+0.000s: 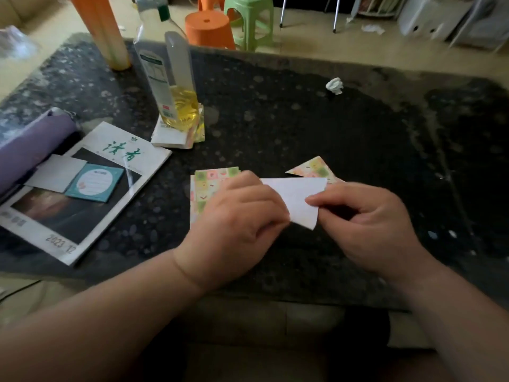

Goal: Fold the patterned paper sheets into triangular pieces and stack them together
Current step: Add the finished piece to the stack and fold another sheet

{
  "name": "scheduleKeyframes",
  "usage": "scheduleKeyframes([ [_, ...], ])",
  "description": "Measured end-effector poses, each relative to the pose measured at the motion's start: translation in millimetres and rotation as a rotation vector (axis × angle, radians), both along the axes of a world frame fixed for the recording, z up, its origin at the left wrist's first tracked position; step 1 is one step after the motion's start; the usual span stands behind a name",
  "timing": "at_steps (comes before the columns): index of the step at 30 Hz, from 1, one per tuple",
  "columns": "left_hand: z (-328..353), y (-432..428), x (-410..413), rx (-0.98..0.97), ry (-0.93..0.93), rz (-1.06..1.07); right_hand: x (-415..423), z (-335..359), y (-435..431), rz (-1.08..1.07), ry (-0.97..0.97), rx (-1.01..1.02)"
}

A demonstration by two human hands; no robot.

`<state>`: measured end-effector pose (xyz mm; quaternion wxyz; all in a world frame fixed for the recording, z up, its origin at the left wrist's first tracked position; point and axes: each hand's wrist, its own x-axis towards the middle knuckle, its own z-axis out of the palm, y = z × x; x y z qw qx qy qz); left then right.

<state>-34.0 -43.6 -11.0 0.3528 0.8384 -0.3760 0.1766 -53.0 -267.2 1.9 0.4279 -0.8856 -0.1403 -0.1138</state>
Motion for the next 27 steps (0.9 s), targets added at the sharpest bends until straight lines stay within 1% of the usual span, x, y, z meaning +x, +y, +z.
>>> scheduleKeyframes([
  [2, -11.7, -10.8, -11.1, 0.033, -0.024, -0.047, -9.9, -6.4, -18.7, 0.019, 0.029, -0.080],
  [7, -36.8, -26.7, -29.5, 0.156, 0.034, -0.084, -36.3, -31.9, -42.2, 0.074, 0.283, -0.279],
  [15, -55.7, -36.8, -52.5, 0.361, 0.258, -0.104, -50.6, -38.7, -43.8, 0.129, 0.451, -0.413],
  [18, -58.9, -33.8, -52.0, 0.354, 0.331, -0.079, -51.1, -38.0, -41.8, 0.125, 0.493, -0.424],
  [24, -57.2, -30.6, -46.2, 0.331, 0.310, -0.013, -48.1, -40.2, -37.0, 0.097, 0.538, -0.372],
  [25, -56.2, -30.7, -45.8, 0.317, 0.331, 0.007, -47.1, -40.2, -36.6, 0.101, 0.548, -0.363],
  [27, -50.7, -32.3, -45.2, 0.294, 0.451, 0.068, -45.9, -40.9, -35.5, 0.101, 0.554, -0.332],
])
